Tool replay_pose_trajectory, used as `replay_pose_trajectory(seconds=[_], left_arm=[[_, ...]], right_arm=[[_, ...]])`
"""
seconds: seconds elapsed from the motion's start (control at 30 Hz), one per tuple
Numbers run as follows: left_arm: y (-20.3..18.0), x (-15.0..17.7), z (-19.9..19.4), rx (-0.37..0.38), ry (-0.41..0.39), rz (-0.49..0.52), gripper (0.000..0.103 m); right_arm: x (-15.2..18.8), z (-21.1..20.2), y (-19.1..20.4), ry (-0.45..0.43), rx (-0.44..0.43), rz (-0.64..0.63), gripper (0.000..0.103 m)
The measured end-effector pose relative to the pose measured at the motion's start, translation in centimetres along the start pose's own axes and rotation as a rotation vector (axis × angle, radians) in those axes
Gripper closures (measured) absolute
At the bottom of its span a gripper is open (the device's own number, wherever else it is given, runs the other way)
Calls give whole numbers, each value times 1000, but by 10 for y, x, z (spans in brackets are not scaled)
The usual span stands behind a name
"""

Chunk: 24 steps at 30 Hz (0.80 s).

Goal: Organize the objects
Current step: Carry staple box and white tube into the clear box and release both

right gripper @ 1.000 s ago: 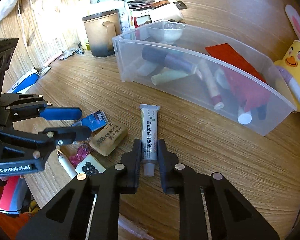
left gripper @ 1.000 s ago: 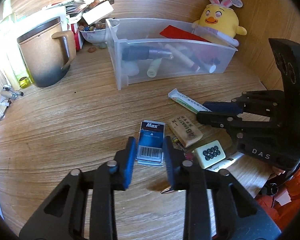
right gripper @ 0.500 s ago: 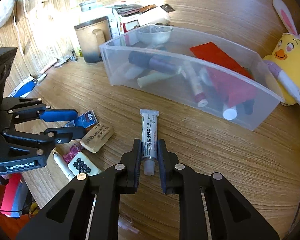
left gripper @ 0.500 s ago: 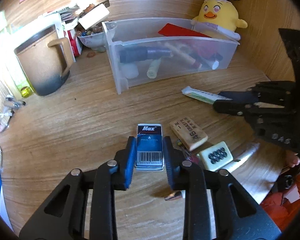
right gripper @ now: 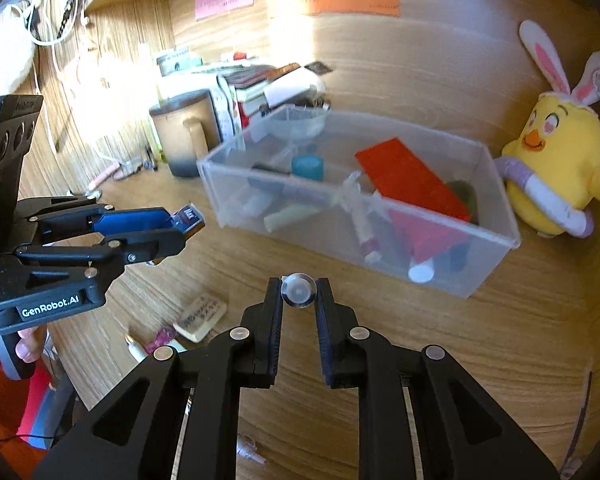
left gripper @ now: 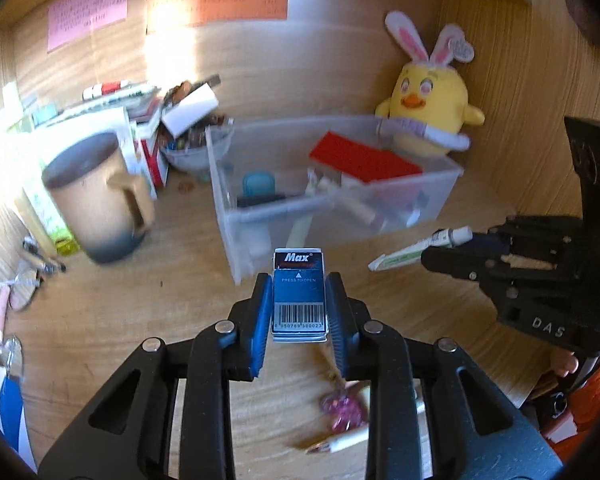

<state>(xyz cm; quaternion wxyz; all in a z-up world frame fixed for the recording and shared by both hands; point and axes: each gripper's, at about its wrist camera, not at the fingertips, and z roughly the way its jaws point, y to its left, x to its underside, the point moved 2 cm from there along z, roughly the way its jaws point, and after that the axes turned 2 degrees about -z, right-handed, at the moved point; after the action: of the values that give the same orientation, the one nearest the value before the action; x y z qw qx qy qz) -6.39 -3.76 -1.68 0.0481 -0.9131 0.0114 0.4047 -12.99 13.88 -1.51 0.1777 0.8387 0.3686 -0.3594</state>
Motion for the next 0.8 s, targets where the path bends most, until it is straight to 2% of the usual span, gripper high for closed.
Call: replay_pose_trajectory(seconds=[0.53,0.8], left_arm=[[-7,-52,9,7,-78,-2,76],[6,-78,32,-16,-64,-24,76]], right_arm=[[-51,-28,-28,-158,4,60,89],[-75,-13,-43,-161,28,68,89]])
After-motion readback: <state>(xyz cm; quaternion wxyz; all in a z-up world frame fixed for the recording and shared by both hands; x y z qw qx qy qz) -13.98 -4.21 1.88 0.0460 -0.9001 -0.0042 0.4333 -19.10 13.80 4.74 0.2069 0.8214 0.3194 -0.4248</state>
